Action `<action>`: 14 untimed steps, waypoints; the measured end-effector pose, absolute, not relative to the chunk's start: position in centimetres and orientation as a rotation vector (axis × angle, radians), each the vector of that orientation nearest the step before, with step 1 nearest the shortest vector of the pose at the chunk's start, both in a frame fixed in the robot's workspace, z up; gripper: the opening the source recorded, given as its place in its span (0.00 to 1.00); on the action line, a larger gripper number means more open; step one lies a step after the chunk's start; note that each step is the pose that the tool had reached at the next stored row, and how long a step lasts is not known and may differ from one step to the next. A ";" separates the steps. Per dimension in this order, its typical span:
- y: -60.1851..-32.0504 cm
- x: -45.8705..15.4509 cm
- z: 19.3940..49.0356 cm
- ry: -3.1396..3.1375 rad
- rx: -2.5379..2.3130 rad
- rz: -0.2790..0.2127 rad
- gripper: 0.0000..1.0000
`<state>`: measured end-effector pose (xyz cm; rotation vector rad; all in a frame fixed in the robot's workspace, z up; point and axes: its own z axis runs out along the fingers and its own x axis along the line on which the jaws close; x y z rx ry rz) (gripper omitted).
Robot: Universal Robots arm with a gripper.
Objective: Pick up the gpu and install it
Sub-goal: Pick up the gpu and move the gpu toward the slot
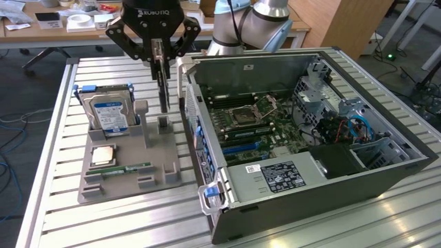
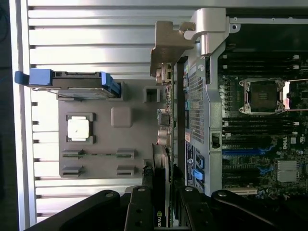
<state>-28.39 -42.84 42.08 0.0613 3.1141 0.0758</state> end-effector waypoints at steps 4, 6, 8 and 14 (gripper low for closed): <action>-42.8 -27.5 42.1 3.114 0.061 0.076 0.26; -42.8 -26.8 42.1 3.114 0.061 0.076 0.26; -42.8 -26.0 42.1 3.114 0.061 0.076 0.26; -42.8 -23.4 42.1 3.114 0.062 0.079 0.26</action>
